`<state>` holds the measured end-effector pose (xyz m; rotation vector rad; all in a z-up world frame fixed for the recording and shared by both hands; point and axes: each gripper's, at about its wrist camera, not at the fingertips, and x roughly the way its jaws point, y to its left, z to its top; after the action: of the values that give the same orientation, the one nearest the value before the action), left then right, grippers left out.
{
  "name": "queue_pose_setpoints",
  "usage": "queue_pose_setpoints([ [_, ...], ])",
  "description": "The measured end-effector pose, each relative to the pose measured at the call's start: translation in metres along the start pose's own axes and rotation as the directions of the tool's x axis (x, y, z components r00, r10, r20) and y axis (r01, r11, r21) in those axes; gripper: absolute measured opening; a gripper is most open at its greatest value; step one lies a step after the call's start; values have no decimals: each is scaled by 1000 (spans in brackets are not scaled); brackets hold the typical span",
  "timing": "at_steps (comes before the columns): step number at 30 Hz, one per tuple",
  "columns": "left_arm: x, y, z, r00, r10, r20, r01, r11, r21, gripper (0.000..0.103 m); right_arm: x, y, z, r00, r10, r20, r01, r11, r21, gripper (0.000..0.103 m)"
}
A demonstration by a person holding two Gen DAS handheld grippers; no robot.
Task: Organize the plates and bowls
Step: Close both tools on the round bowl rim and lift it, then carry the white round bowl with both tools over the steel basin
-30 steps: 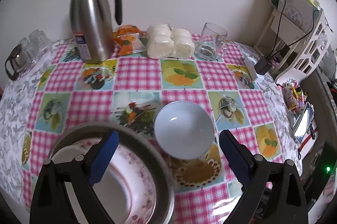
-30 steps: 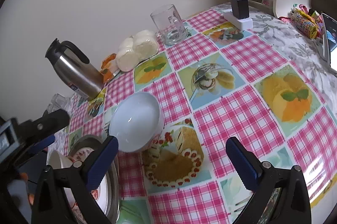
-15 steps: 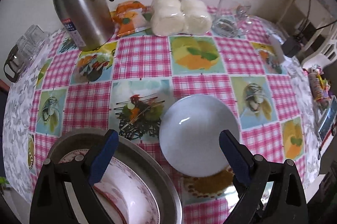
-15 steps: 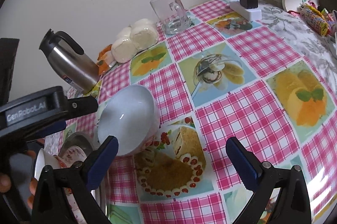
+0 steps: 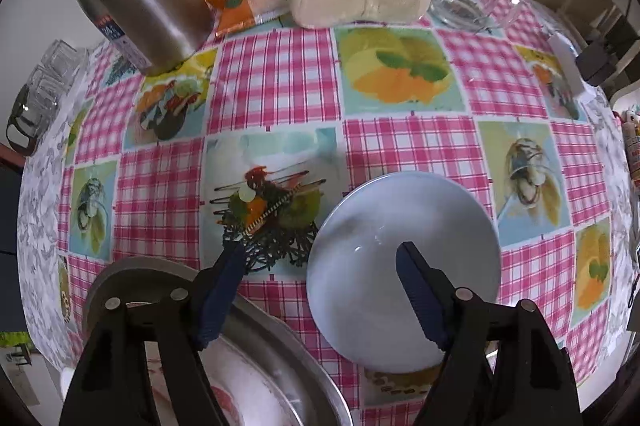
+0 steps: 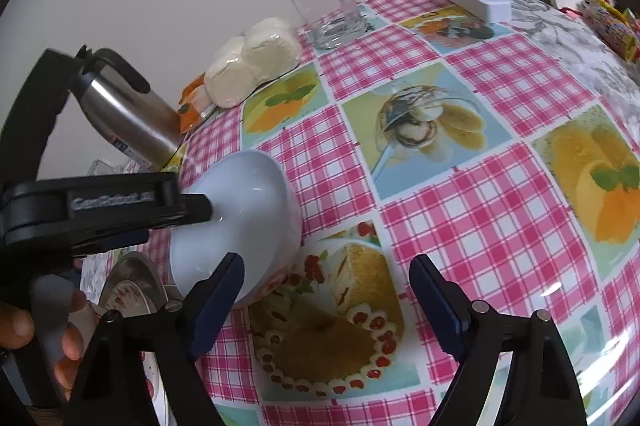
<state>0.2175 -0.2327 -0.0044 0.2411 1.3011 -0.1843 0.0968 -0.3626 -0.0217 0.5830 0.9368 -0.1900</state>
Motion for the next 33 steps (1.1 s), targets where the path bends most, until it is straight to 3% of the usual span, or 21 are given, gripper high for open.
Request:
queue_pose_setpoints([
  [3, 11, -3, 0, 1000, 14, -28, -14, 1000, 6, 73, 6, 5, -1, 1000, 2, -3, -2, 1000, -10, 81],
  [5, 16, -2, 0, 999, 3, -40, -3, 1000, -1, 60, 10, 8, -2, 1000, -5, -8, 5, 1000, -14, 81],
  [6, 19, -2, 0, 999, -3, -48, 2, 1000, -9, 58, 12, 10, -2, 1000, -7, -9, 7, 1000, -16, 80],
  [16, 36, -5, 1, 998, -2, -69, 2, 1000, 0, 57, 29, 14, -5, 999, 31, -20, -31, 1000, -1, 66],
  [24, 41, -9, 3, 995, -63, -73, 62, 998, -10, 57, 37, 18, -6, 997, 79, -16, -79, 997, 15, 49],
  [29, 39, -12, 3, 993, -90, -70, 90, 996, -7, 50, 38, 18, -6, 992, 127, -14, -126, 991, 31, 40],
  [33, 38, -10, 2, 993, -99, -71, 99, 995, -8, 48, 37, 17, -7, 991, 132, -12, -131, 990, 44, 38],
])
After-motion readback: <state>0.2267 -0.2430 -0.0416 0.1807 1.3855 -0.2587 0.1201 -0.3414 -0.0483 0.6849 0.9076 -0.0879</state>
